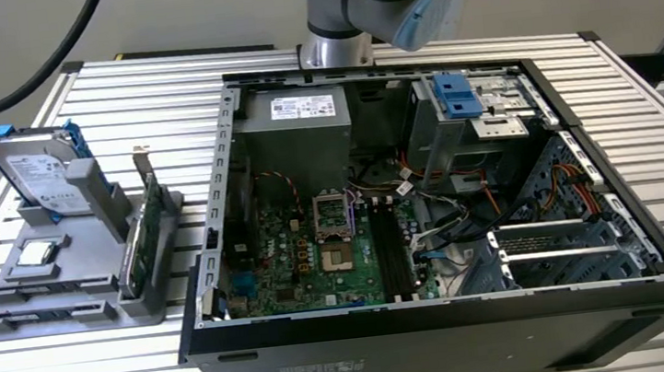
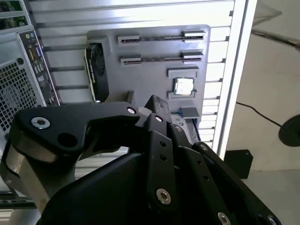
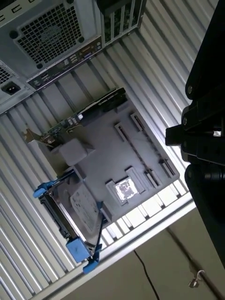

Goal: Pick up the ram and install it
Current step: 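Pick up the ram and move it above insertion slot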

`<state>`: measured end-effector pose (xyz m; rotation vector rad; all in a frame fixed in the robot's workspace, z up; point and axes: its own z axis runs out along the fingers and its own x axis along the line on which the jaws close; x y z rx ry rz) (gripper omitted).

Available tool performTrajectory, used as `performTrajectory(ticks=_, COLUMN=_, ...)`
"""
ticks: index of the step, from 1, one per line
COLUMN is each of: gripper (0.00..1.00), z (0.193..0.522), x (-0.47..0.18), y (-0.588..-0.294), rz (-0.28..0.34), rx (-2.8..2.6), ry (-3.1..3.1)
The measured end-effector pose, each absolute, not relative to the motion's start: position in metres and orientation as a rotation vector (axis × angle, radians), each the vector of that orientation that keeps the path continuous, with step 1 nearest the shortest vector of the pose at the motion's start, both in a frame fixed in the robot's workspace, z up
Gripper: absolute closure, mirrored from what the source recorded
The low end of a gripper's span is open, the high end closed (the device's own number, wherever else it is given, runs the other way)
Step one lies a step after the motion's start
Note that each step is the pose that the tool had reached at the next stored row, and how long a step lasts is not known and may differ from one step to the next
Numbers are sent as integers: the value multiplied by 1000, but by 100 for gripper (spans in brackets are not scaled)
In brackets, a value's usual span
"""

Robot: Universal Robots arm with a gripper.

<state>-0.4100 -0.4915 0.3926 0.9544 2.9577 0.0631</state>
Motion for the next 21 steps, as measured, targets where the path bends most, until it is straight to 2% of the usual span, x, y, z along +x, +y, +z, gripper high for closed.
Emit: performTrajectory(ticks=21, gripper=100, z=393, x=-411, y=-492, rz=57, rx=1285, ry=2825)
